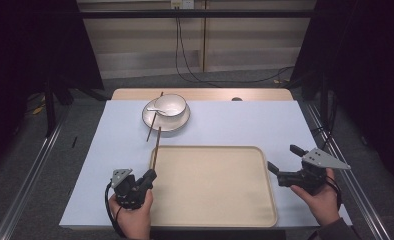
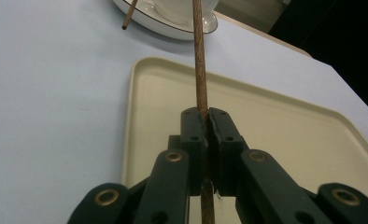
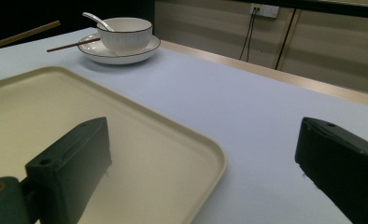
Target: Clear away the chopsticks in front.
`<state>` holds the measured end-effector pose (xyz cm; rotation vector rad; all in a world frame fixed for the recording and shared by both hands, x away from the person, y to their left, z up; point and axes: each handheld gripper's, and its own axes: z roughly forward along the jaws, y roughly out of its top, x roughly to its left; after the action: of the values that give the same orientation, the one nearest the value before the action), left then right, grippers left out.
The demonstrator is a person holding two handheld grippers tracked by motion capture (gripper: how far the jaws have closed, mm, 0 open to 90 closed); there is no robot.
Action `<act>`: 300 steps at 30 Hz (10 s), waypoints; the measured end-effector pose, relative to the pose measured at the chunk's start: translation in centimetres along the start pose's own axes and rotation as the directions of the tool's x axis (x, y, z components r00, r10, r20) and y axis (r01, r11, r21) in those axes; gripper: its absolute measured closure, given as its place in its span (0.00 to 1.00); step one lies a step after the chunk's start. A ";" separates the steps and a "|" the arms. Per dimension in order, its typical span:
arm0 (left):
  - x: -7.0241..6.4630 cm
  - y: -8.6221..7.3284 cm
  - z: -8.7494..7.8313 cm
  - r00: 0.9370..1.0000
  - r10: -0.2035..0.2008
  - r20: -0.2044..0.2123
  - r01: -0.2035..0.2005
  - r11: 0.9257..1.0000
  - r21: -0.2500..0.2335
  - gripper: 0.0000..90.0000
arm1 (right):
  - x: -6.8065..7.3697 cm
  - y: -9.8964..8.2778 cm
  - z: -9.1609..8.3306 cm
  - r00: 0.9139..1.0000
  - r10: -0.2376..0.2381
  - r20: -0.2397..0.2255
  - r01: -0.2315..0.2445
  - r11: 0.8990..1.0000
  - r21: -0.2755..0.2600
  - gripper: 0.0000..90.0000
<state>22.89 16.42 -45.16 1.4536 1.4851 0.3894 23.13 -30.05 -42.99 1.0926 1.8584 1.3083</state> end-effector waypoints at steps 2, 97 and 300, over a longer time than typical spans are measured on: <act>-0.3 -0.2 0.0 1.000 0.014 0.004 -0.014 1.000 0.011 0.95 | 0.0 0.0 0.0 1.000 0.001 0.002 -0.001 1.000 0.000 0.03; 2.4 8.7 7.8 0.981 0.191 -0.026 -0.192 0.980 -0.060 0.24 | -0.2 0.1 -0.2 1.000 0.004 0.003 -0.004 1.000 -0.001 0.04; -0.7 -0.2 2.9 0.973 0.166 0.163 -0.187 0.975 0.123 0.55 | 0.6 0.3 0.1 0.997 -0.068 -0.038 0.067 0.997 -0.036 0.04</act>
<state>24.91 14.60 -46.34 1.6947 1.2853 0.2810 23.03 -29.38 -42.73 0.9839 1.8776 1.3275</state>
